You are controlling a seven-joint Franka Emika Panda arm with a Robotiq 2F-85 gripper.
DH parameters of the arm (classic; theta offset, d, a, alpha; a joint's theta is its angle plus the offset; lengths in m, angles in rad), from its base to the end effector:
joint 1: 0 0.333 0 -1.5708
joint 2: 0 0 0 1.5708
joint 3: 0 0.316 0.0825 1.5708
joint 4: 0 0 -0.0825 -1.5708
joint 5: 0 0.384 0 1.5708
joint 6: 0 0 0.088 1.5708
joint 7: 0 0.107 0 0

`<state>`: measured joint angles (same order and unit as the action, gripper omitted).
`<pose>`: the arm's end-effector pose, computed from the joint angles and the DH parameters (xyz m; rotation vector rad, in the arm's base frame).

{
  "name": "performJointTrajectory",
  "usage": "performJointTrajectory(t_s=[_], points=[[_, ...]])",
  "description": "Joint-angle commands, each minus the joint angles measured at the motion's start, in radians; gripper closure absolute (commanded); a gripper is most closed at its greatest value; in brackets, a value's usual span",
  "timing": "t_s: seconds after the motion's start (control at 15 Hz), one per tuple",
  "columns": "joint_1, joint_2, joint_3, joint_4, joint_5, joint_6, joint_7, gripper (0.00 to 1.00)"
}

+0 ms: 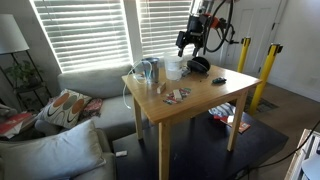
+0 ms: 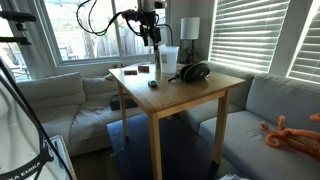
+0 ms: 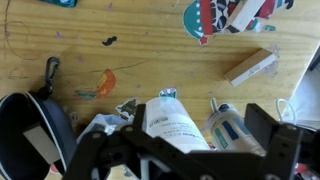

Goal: Put the three wooden chips on the left and put them in the black pouch

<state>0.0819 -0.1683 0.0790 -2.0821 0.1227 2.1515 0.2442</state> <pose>0.5208 0.0916 0.5236 -2.9752 0.2056 -0.3192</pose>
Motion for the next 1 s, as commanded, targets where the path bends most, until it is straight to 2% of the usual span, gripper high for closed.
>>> performJointTrajectory(t_s=[0.0,0.13,0.27,0.53,0.93], points=[[-0.001,0.036,0.016,0.015,0.007,-0.029,0.046,0.0],[0.01,0.077,0.037,0.023,0.017,-0.044,0.129,0.0],[0.026,0.121,0.048,0.045,0.082,-0.09,0.146,0.0],[0.052,0.188,0.069,0.071,0.132,-0.056,0.236,0.0],[0.081,0.263,0.076,0.113,0.104,0.014,0.422,0.0]])
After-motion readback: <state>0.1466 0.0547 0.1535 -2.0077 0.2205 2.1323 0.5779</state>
